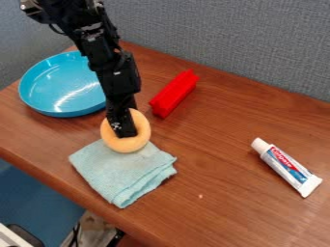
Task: Put the yellow ball on the blue plate
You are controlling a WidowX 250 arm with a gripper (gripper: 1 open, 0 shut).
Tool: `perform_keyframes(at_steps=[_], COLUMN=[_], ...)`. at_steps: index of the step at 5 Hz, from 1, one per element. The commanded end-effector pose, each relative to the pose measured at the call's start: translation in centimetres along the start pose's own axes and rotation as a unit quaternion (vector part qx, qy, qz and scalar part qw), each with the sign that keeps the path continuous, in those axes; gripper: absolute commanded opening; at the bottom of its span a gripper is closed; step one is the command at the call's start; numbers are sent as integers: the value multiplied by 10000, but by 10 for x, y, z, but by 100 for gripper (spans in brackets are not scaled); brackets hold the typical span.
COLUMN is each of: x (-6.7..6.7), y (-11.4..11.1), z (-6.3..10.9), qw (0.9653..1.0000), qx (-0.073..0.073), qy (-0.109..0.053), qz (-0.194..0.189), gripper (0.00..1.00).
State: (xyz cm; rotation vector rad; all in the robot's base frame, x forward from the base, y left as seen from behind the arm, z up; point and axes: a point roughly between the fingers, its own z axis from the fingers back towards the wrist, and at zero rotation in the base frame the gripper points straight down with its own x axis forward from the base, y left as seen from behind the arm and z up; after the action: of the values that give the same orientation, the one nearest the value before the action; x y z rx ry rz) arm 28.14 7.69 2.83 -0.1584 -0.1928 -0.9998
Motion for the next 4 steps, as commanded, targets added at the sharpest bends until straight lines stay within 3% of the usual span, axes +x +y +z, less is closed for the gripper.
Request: perform_keyframes(at_steps=[1, 4], x=[-18, -17], y=[-6, -4], z=[-56, -54], qw=[9980, 9981], qx=[-608, -597], qy=[111, 41], qz=[134, 133], gripper=[0, 0])
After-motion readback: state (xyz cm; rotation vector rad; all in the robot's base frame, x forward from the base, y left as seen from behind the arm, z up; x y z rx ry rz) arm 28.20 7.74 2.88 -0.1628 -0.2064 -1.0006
